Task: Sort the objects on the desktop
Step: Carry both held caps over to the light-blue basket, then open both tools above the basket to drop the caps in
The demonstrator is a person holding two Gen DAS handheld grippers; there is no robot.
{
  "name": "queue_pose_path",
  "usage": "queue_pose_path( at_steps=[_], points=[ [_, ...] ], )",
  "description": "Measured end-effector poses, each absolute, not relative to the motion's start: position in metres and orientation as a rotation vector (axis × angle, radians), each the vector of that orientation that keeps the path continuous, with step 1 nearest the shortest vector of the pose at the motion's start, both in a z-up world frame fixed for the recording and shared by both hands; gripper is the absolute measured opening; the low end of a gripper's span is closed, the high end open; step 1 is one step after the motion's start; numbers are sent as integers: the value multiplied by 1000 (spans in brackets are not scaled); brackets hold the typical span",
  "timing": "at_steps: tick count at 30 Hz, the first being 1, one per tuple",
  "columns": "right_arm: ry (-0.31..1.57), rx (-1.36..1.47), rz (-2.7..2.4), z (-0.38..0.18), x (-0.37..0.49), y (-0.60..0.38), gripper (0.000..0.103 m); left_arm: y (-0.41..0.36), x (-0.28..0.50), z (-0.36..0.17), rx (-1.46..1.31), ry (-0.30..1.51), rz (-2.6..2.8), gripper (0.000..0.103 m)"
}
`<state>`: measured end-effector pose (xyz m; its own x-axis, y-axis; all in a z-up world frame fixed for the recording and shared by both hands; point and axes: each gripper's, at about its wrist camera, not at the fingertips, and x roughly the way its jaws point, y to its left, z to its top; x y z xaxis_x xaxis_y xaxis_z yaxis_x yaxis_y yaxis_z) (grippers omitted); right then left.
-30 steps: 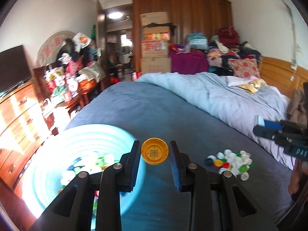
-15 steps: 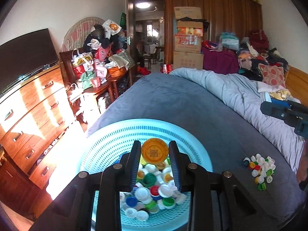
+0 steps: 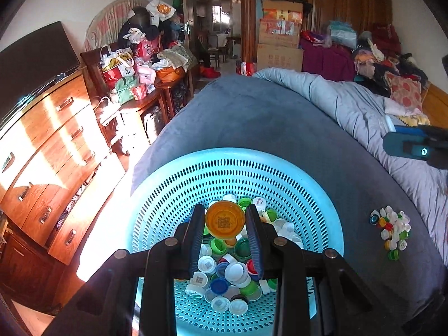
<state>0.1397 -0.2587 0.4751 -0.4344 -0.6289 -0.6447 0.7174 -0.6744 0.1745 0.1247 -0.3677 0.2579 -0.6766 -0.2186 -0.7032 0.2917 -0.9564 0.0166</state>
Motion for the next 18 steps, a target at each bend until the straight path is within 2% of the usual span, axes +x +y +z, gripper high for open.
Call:
queue_pose_path(
  at_steps=[9, 11, 12, 13, 14, 18],
  points=[
    [178, 887, -2126, 472, 143, -266, 45, -359, 113, 263, 1075, 150, -2627, 31],
    [180, 878, -2127, 472, 143, -267, 47, -360, 116, 264, 1060, 166, -2621, 47],
    [184, 870, -2125, 473, 144, -269, 53, -359, 117, 266, 1039, 157, -2622, 57],
    [188, 862, -2121, 473, 146, -270, 73, -358, 119, 268, 1027, 153, -2620, 58],
    [189, 851, -2126, 474, 148, -270, 81, -356, 120, 269, 1025, 153, -2625, 58],
    [144, 819, -2143, 478, 153, -257, 80, -348, 122, 271, 1016, 167, -2634, 58]
  ],
)
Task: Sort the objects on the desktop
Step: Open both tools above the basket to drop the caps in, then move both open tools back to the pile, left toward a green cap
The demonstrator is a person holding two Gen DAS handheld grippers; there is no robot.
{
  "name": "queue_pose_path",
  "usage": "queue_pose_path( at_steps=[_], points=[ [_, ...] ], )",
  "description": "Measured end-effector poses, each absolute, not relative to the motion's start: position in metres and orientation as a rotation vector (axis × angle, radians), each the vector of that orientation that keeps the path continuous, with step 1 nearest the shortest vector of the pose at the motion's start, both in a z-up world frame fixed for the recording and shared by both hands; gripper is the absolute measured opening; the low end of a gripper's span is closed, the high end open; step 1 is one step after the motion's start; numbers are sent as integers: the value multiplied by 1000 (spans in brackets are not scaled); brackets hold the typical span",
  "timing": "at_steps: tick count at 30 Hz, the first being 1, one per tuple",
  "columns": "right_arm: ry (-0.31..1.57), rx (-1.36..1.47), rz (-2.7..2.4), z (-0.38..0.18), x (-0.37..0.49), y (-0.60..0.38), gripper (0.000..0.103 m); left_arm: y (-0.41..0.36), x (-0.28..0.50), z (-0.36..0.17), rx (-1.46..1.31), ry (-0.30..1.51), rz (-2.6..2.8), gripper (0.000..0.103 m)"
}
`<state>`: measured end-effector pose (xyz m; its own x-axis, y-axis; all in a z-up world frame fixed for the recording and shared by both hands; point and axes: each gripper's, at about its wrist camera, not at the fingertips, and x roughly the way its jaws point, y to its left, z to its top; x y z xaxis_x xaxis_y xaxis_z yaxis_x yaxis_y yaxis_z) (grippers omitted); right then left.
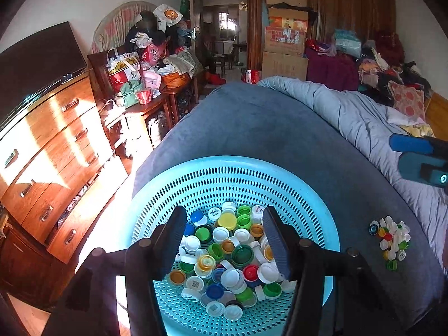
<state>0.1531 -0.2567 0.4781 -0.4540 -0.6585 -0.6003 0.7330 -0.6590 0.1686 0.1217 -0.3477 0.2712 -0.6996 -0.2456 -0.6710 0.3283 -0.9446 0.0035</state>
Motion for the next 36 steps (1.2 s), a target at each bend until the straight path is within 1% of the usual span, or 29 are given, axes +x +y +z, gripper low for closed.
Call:
queue_pose_path(
  at_steps=[5, 7, 9, 12, 16, 18, 20, 23, 25, 28, 30, 31, 33, 34, 36],
  points=[
    [29, 763, -2206, 474, 172, -195, 81, -315, 123, 269, 1022, 169, -2706, 58],
    [-30, 751, -2252, 460, 183, -158, 83, -286, 123, 264, 1039, 168, -2786, 58],
    [-59, 758, -2343, 434, 200, -110, 83, -249, 121, 253, 1069, 136, -2873, 58],
    [-71, 864, -2475, 380, 226, -41, 84, -182, 111, 217, 1171, 43, -2988, 58],
    [-89, 1165, -2580, 284, 265, 47, 84, -100, 89, 142, 1365, -11, -3075, 58],
    [-110, 1269, -2600, 250, 283, 78, 84, -59, 82, 111, 1404, -99, -3123, 58],
    [-155, 1351, -2620, 221, 303, 106, 83, -25, 77, 88, 1428, -135, -3173, 58],
    [-223, 1370, -2622, 199, 321, 129, 82, 17, 63, 59, 1501, -202, -3177, 58],
    [-234, 1326, -2624, 199, 326, 134, 82, 37, 54, 46, 1530, -280, -3163, 58],
    [-259, 1289, -2625, 200, 326, 138, 82, 62, 44, 34, 1575, -338, -3179, 58],
    [-290, 1269, -2621, 198, 328, 140, 83, 77, 47, 37, 1596, -304, -3296, 58],
    [-298, 1258, -2621, 196, 329, 140, 83, 82, 50, 43, 1620, -233, -3378, 58],
    [-311, 1240, -2620, 195, 332, 141, 84, 80, 52, 53, 1632, -21, -3460, 58],
    [-317, 1234, -2619, 194, 330, 140, 85, 77, 51, 55, 1596, 15, -3449, 58],
    [-324, 1221, -2620, 193, 330, 140, 86, 67, 47, 50, 1525, -38, -3340, 58]
  ],
)
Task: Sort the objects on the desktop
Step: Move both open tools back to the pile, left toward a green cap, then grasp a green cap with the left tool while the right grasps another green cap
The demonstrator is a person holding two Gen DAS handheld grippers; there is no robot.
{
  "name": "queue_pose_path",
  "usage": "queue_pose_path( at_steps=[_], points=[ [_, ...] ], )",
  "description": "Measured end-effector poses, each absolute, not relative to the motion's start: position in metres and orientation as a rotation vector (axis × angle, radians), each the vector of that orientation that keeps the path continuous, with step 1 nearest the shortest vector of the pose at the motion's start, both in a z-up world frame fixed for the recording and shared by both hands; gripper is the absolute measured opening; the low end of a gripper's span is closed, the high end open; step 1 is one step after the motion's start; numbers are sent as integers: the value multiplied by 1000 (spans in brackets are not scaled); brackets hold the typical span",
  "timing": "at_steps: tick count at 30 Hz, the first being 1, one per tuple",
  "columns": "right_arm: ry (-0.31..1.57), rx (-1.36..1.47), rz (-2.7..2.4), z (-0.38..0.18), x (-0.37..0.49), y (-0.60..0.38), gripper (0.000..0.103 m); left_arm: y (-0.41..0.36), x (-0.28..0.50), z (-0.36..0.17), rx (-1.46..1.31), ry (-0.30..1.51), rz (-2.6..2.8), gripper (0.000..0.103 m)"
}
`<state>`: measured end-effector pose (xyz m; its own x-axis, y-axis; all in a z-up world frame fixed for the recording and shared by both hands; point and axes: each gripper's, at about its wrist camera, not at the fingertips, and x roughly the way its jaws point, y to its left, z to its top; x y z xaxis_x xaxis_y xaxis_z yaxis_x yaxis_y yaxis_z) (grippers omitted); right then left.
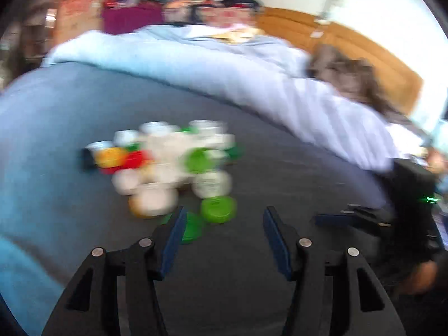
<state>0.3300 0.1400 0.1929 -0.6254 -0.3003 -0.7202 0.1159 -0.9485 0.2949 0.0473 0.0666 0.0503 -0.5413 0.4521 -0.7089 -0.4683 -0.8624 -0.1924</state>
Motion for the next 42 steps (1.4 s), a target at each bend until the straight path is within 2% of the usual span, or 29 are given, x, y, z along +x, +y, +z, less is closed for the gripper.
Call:
queue_pose_path(
  at_steps=[5, 8, 11, 12, 15, 16, 18, 19, 20, 28, 35, 36, 37, 39, 42],
  points=[
    [-254, 1200, -2631, 190, 327, 129, 97, 57, 39, 29, -1198, 137, 2471, 58],
    [-209, 1200, -2636, 188, 326, 125, 99, 62, 39, 25, -1192, 145, 2456, 58],
    [-253, 1191, -2630, 188, 325, 130, 98, 69, 33, 22, -1208, 155, 2456, 58],
    [-263, 1189, -2629, 187, 324, 130, 98, 65, 37, 21, -1211, 162, 2458, 54],
    [-269, 1185, -2632, 188, 324, 132, 97, 68, 37, 23, -1213, 193, 2469, 30],
    [-264, 1184, -2641, 189, 324, 132, 94, 67, 39, 24, -1204, 192, 2473, 30],
    [-266, 1177, -2661, 192, 325, 135, 77, 66, 42, 27, -1178, 195, 2497, 30],
    [-285, 1169, -2669, 195, 326, 139, 65, 63, 44, 29, -1169, 190, 2514, 30],
    [-295, 1159, -2674, 198, 326, 141, 60, 57, 46, 32, -1161, 178, 2536, 30],
    [-212, 1108, -2628, 210, 285, 113, 60, 21, 49, 24, -1215, 116, 2622, 30],
    [-109, 1210, -2574, 198, 231, 75, 59, 17, 50, 20, -1217, 100, 2615, 30],
    [-107, 1235, -2568, 193, 226, 74, 57, 17, 50, 20, -1219, 99, 2615, 31],
    [-106, 1248, -2567, 190, 224, 74, 51, 17, 51, 20, -1219, 103, 2616, 31],
    [-122, 1246, -2581, 189, 225, 78, 33, 20, 49, 19, -1219, 104, 2618, 31],
    [-135, 1236, -2591, 193, 234, 82, 33, 22, 50, 20, -1217, 125, 2625, 31]
  ],
)
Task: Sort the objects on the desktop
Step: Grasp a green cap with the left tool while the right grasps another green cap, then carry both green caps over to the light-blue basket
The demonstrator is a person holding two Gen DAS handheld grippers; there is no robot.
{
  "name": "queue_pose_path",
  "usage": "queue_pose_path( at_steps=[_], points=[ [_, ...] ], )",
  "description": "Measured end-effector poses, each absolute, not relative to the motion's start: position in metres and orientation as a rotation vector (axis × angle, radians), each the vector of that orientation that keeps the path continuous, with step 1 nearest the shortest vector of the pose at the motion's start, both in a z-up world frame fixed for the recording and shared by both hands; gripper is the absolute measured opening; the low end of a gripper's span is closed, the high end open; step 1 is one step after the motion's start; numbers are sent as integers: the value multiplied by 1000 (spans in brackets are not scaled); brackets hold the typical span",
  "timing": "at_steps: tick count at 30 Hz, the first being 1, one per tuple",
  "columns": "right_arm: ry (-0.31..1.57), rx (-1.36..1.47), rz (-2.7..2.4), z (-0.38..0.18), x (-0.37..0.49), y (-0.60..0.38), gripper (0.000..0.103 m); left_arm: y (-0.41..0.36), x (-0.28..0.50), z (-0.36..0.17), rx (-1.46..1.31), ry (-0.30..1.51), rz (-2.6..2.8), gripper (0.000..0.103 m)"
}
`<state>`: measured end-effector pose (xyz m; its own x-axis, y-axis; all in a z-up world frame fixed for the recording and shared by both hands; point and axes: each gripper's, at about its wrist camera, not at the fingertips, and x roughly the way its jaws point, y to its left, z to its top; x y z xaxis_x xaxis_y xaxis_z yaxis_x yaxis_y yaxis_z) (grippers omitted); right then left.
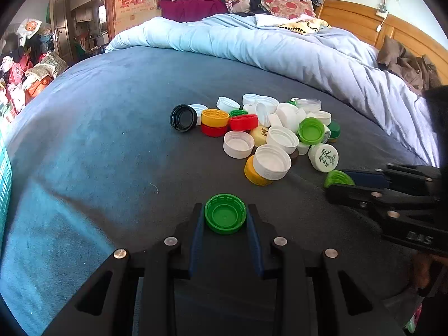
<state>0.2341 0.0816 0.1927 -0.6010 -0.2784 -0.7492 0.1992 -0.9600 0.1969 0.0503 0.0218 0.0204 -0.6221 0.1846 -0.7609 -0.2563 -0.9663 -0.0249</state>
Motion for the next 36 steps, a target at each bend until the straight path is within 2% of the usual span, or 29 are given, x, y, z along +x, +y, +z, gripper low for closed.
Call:
queue_pose_path(
  at_steps=[7, 21, 36],
  points=[
    [-71, 1191, -2644, 225, 272, 81, 33, 16, 68, 46, -1204, 103, 2678, 31],
    [154, 1041, -2703, 298, 298, 46, 33, -26, 106, 139, -1024, 138, 2858, 31],
    [282, 927, -2668, 344, 307, -7, 33, -66, 143, 177, -955, 39, 2955, 31]
  ],
)
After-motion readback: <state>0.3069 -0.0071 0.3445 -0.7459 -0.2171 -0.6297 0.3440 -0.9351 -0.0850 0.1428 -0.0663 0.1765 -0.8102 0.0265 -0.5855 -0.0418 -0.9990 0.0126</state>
